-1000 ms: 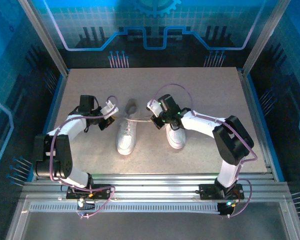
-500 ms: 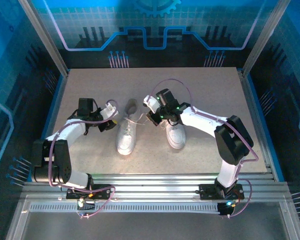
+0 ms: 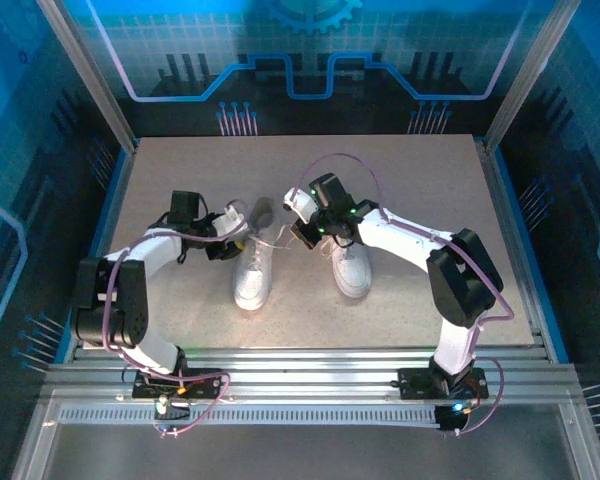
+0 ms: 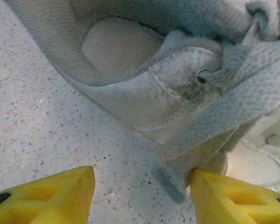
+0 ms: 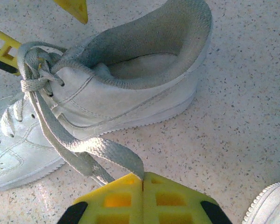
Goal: Tie the shoes
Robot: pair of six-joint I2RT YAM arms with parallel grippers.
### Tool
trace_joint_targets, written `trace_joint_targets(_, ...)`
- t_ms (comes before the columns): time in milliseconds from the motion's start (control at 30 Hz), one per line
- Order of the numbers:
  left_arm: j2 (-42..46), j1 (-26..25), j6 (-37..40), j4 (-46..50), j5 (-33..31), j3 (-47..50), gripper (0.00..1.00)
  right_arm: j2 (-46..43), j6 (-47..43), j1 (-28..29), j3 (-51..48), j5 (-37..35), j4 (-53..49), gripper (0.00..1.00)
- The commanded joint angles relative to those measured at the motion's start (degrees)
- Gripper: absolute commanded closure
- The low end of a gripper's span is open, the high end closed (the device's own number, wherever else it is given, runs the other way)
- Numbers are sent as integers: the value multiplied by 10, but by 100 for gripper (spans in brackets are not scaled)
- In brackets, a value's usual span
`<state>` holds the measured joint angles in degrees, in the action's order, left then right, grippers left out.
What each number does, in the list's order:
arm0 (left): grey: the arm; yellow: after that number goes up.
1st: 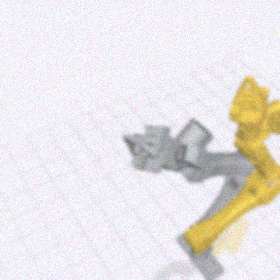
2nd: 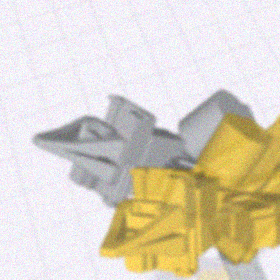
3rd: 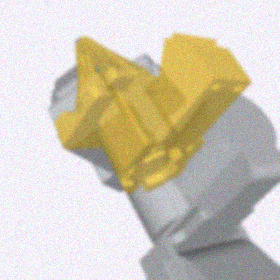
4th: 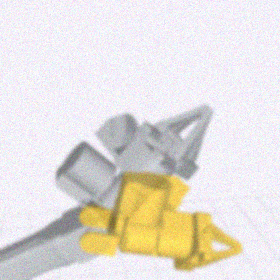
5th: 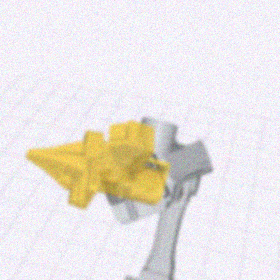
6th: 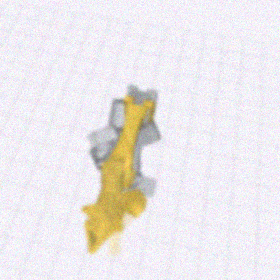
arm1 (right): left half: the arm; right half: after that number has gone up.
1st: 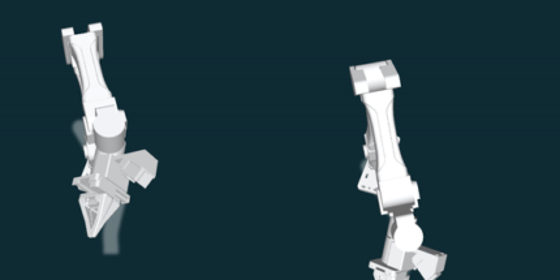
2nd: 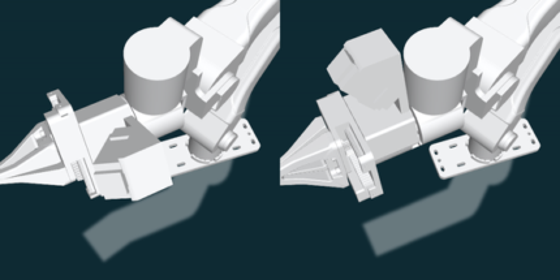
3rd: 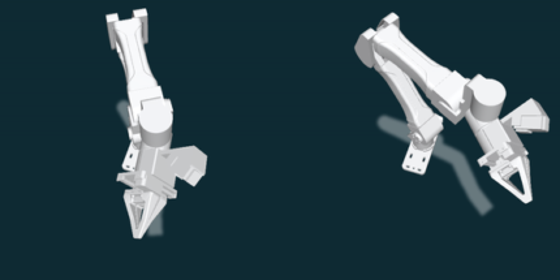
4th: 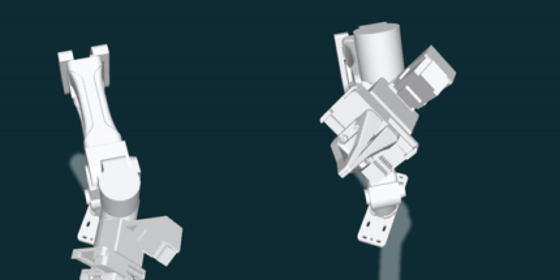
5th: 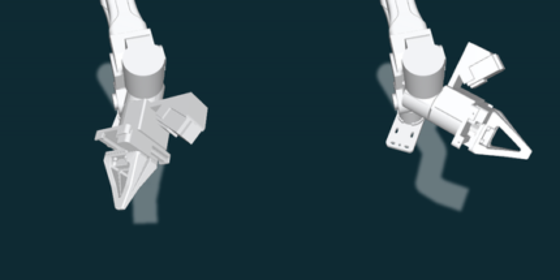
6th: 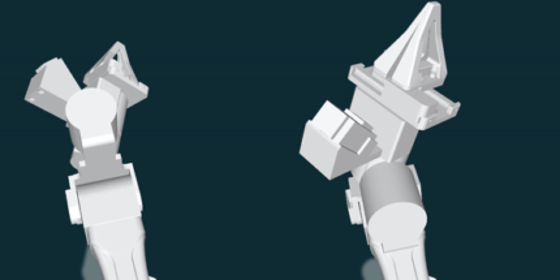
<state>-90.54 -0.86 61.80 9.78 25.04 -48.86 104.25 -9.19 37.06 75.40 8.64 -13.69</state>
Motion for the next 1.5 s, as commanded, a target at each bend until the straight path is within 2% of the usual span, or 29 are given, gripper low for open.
trace_joint_targets(0,-18,-12,25,-2,7,-25,42,10,-12,-1,19,10,-21,100)
trace_joint_targets(133,-35,-29,33,5,10,-38,41,16,-14,-2,29,15,-27,100)
trace_joint_targets(200,-41,-34,36,20,14,-47,46,18,-12,-3,33,17,-28,100)
trace_joint_targets(267,-43,-34,36,42,21,-56,59,18,-10,-5,35,21,-27,100)
trace_joint_targets(400,-33,-34,47,67,17,-60,95,11,-8,-10,33,20,-27,100)
trace_joint_targets(433,-27,-34,48,68,15,-58,100,9,-8,-13,32,17,-29,100)
trace_joint_targets(733,-1,-12,44,83,-21,-70,100,-39,-1,-23,-10,5,-50,100)
trace_joint_targets(1067,-26,-11,21,77,-63,-94,100,-83,9,-21,-53,-12,-78,100)
trace_joint_targets(1467,-72,-6,-18,64,-80,-116,100,-68,26,-23,-62,-5,-109,100)
